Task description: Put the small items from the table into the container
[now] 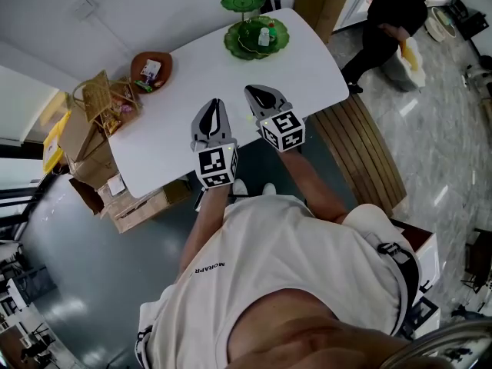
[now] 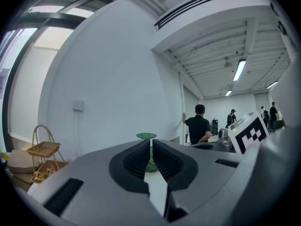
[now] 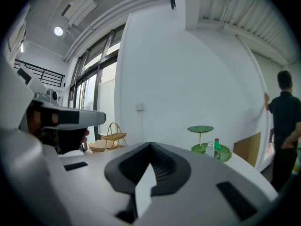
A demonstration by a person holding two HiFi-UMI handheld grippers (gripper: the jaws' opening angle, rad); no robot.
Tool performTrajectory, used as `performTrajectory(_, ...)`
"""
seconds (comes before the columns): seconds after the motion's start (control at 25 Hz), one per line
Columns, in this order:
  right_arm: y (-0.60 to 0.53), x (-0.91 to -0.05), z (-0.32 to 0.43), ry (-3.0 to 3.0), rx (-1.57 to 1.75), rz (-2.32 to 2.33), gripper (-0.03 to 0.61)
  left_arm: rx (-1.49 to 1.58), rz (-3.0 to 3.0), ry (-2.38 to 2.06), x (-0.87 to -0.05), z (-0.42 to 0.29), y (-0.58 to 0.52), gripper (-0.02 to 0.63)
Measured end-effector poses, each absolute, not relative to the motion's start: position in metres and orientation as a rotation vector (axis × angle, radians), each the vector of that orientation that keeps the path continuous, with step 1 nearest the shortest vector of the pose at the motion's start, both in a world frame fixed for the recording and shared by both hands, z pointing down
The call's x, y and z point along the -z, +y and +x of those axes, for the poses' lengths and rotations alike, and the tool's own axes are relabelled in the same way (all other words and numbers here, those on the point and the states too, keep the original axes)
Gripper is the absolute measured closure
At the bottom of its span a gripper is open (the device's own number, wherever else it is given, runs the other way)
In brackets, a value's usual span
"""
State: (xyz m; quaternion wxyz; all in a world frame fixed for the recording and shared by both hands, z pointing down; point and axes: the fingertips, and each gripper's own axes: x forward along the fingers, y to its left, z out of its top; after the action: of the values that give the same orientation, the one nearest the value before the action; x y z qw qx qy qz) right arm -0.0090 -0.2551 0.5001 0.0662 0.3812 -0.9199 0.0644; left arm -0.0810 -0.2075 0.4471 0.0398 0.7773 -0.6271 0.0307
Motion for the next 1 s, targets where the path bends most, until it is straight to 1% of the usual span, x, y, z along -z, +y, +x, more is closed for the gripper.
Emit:
performTrajectory(0.2, -0.255, -0.554, -0.009, -2.696, -0.259, 1.088, 0.566, -0.103, 2.347, -1.953, -0.452, -0.092, -0.204, 0.607)
performTrajectory(0.48, -0.244, -0.663, -0.001, -2.473, -0.382, 0.963, 0.566, -0.121, 2.322, -1.973, -0.457, -0.104, -0.202, 0.607)
performTrajectory(0.72, -0.234, -0.724, -0.001, -2.335, -0.401, 0.849, 0.563, -0.140, 2.312, -1.973, -0.461, -0.109, -0.201, 0.607)
performTrajectory(0.76, -0.234, -0.734, -0.002, -2.313, -0.408, 0.831, 0.531, -0.143, 2.313, -1.974, -0.461, -0.110, -0.201, 0.607)
performTrajectory(0.8, -0.235, -0.744, -0.003, -2.292, -0.414, 0.814, 0.483, -0.145, 2.313, -1.974, -0.462, -0.111, -0.201, 0.607)
performTrajectory(0.84, -0.236, -0.753, -0.004, -2.273, -0.419, 0.799, 0.468, -0.149, 2.312, -1.976, -0.462, -0.112, -0.201, 0.607)
performTrajectory(1.0, -0.243, -0.785, -0.006, -2.211, -0.482, 0.788, 0.454, -0.178, 2.297, -1.979, -0.468, -0.117, -0.201, 0.607)
